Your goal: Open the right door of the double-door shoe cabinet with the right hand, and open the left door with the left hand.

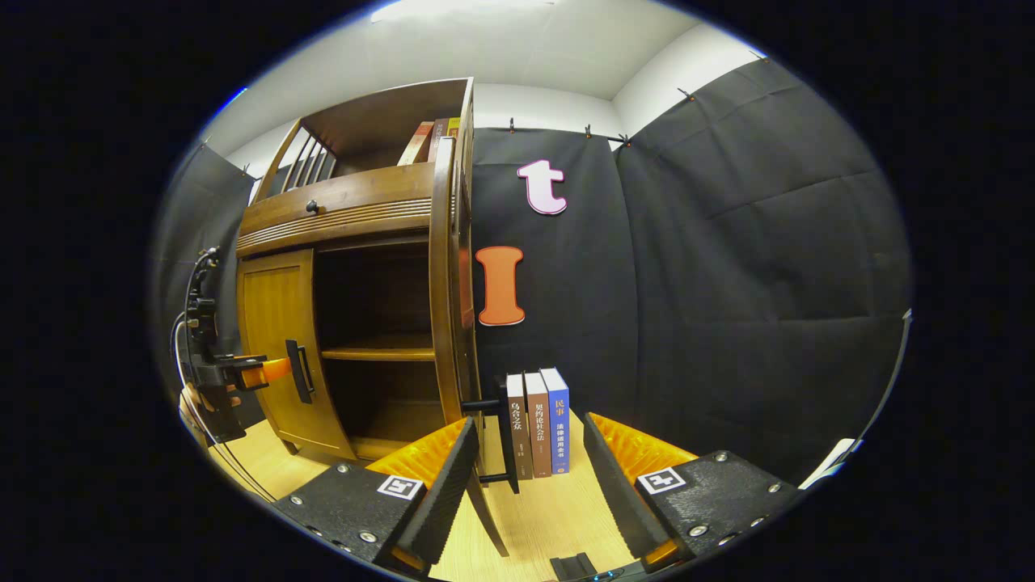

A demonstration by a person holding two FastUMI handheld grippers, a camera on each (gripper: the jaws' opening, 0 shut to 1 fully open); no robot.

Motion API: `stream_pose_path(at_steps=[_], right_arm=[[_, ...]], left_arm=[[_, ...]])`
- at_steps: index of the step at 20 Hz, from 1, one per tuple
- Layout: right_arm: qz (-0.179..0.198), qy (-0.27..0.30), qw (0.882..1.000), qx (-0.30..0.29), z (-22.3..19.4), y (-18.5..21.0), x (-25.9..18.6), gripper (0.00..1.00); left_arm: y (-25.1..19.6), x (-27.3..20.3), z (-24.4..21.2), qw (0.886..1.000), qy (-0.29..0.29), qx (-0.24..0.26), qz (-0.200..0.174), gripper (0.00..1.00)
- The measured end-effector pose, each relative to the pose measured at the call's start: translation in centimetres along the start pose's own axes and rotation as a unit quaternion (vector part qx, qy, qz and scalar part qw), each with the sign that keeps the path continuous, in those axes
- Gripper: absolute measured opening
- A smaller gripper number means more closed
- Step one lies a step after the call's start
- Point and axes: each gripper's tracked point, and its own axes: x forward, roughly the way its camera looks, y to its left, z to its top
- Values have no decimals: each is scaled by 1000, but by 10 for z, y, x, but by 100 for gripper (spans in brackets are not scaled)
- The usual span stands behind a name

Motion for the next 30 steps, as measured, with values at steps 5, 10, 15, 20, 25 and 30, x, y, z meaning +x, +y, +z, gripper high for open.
stream_pose_path(at_steps=[5,10,15,20,25,30], right_arm=[[-7,-4,1000,3,3,-3,1,98],[-9,-5,1000,-1,5,-2,-1,98],[-11,-7,1000,1,7,-2,-2,98],[-13,-4,1000,3,6,-2,-3,98],[-13,-4,1000,-3,8,3,-7,98],[-8,-7,1000,-6,16,18,-13,98]], left_arm=[[1,33,-10,1000,5,-2,1,93],[9,54,-13,1000,4,7,13,77],[5,63,-15,1000,7,9,18,58],[5,56,-19,1000,12,16,20,40],[5,35,-20,1000,22,14,4,34],[7,-1,-19,999,27,8,-16,34]])
